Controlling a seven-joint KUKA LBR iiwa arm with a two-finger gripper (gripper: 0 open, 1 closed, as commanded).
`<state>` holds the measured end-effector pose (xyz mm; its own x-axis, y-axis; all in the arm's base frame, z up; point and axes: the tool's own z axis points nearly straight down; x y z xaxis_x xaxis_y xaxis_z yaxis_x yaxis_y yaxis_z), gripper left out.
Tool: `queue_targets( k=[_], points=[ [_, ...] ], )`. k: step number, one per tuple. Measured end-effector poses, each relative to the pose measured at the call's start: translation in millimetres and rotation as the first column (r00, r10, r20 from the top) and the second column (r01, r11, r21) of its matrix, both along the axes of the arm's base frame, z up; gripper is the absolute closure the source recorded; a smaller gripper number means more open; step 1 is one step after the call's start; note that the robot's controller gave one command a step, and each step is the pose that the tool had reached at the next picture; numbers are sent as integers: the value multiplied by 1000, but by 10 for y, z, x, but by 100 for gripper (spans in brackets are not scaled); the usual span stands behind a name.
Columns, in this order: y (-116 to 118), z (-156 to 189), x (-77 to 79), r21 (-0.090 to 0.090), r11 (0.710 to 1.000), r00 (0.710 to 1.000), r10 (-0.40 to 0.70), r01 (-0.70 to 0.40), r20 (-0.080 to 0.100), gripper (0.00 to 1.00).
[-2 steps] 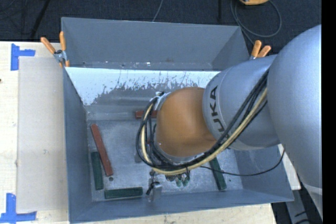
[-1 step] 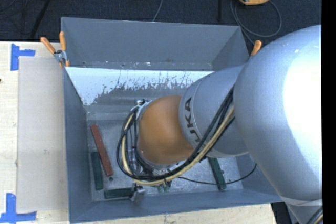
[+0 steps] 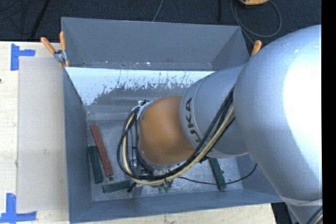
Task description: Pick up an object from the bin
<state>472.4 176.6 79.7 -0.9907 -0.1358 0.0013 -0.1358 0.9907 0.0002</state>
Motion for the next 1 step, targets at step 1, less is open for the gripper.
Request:
queue_targets(
  k=[1],
  points=[
    [30, 1891, 345, 3, 1000, 1000, 0, 0, 11, 100]
  ],
)
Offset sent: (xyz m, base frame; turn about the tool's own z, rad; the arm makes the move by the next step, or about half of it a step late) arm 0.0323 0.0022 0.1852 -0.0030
